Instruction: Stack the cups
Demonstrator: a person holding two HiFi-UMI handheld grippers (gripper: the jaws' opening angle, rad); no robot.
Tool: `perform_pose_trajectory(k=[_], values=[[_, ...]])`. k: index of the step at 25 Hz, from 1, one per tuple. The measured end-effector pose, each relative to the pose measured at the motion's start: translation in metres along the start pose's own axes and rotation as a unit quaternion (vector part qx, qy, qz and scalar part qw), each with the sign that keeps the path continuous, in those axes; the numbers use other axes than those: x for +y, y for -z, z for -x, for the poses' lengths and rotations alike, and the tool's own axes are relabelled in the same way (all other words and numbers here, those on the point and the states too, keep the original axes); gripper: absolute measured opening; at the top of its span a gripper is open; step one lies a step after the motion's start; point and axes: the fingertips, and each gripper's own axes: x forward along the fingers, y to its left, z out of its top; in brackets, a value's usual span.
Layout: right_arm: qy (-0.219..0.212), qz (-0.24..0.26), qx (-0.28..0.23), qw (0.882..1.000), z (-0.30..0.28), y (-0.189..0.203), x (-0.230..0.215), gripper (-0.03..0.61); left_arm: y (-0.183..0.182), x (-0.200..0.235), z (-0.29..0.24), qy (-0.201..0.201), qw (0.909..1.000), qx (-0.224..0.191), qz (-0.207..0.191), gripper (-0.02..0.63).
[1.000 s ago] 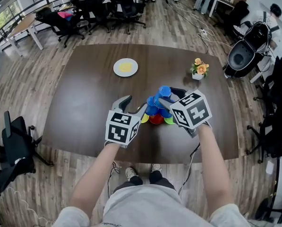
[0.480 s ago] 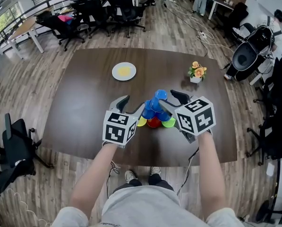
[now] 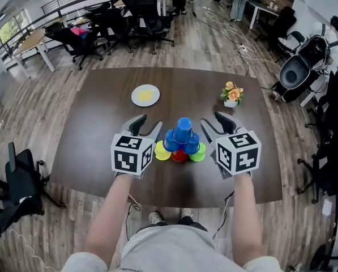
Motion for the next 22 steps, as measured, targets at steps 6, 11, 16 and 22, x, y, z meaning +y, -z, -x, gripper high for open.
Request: perform_pose_trajectory(k=[6, 11, 16, 22], values=[[0.034, -0.011, -0.035, 0.999, 0.005, -0.002, -0.019, 0.103, -0.013, 0.005, 0.012, -0.023, 0.9995, -0.019, -0.010, 0.110], [0.056, -0.013, -0.053, 0.997, 0.010, 0.000, -0.035, 0.008, -0.025, 0.013, 0.017, -0.055, 0.9973, -0.040, -0.025, -0.002], [0.051, -0.010, -0.056, 0.997, 0.011, 0.000, -0.039, 0.003, -0.027, 0.010, 0.012, -0.058, 0.9972, -0.043, -0.023, -0.005], [0.046, -0.007, -0.054, 0.997, 0.007, 0.003, -0.041, 0.003, -0.023, 0.007, 0.006, -0.056, 0.9976, -0.034, -0.024, -0.005]])
